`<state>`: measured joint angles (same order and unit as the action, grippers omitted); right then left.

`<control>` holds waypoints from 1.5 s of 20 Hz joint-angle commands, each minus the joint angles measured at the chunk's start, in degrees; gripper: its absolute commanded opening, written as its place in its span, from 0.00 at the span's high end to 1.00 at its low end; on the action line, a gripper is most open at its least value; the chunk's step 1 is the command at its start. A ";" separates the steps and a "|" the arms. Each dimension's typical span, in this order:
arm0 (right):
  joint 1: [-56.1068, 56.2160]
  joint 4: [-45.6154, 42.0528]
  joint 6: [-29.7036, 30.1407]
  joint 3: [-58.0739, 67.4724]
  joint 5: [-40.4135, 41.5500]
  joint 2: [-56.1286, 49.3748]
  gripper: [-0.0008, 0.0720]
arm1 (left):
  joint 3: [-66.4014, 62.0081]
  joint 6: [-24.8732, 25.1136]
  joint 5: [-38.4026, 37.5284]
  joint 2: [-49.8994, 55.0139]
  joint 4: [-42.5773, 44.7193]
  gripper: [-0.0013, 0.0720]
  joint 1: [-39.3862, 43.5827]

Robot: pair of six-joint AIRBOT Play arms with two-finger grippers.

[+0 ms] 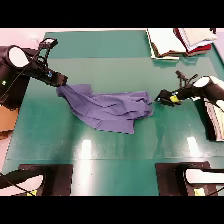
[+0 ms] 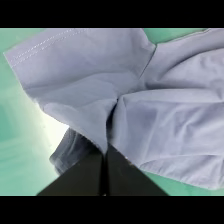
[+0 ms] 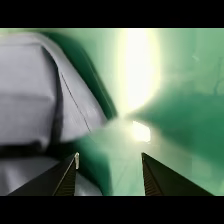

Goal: Fold the shirts.

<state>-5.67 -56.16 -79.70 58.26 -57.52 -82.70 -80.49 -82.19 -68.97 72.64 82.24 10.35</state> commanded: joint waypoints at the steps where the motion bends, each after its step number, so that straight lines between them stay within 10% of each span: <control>1: 3.17 1.20 0.74 -0.02 5.35 -3.89 0.37 | 0.02 -0.15 0.85 0.02 -0.39 0.96 0.02; 4: 6.19 1.07 0.81 -0.07 7.21 -4.63 0.42 | 0.02 -0.33 1.03 0.04 -0.44 0.96 0.02; 8: 8.90 1.07 2.86 -0.02 9.70 -3.50 0.96 | 0.00 -0.33 1.25 -0.26 -0.37 0.96 0.02; 21: -4.68 -3.96 4.35 33.07 -5.95 34.69 0.96 | -32.54 -3.37 9.42 -27.87 4.61 0.96 0.00; 30: -15.58 -3.72 2.97 54.27 -18.32 32.96 0.96 | -36.48 -3.13 9.31 -27.67 4.98 0.96 0.02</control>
<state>-19.20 -59.92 -75.70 105.97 -70.74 -47.27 -117.93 -85.47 -59.09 43.94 86.87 10.39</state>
